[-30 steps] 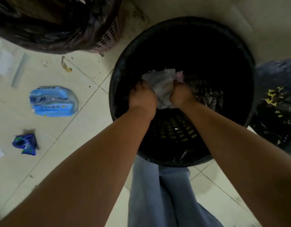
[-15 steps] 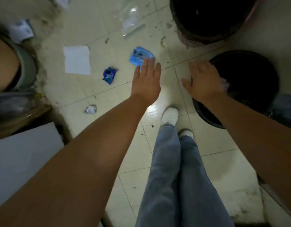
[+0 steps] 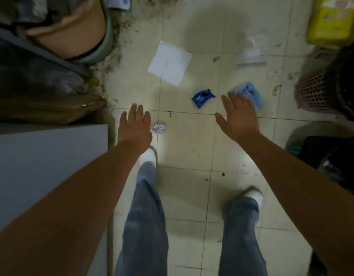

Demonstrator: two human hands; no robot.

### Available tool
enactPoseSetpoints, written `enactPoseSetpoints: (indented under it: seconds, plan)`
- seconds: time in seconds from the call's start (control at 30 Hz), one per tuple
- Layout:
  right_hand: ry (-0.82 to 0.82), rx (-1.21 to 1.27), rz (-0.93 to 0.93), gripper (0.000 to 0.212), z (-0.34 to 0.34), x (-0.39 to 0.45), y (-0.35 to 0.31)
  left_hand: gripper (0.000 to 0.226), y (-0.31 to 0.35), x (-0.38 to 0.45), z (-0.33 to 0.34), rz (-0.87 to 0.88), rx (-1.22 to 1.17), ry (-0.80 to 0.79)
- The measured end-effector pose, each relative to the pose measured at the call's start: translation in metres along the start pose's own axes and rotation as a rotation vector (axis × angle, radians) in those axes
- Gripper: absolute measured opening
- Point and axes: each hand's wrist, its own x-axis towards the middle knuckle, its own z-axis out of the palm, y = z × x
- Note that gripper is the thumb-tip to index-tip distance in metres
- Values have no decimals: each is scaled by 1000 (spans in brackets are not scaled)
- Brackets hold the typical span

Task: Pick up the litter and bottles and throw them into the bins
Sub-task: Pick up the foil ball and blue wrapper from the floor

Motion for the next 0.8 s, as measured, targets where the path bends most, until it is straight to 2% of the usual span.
enactPoseSetpoints:
  seconds: [0.13,0.23,0.43,0.57,0.67,0.8]
  plan:
    - [-41,-8,76,55,35,45,-40,66,-47,44,25,43,-78,-27]
    - [-122,-85,115,52,67,82,-46,64,-57,85,50,45,-139,-25]
    - [-115,-68,238,47,148,177,-20,66,-21,176,135,133,-232,-46]
    - [-54,-58,312,60,195,223,14,71,9,216,201,222,-237,-117]
    - [-5,-41,337,68,222,252,40,78,26,242,246,333,-183,-29]
    - [56,121,402,52,245,274,52,71,29,263,268,388,-225,16]
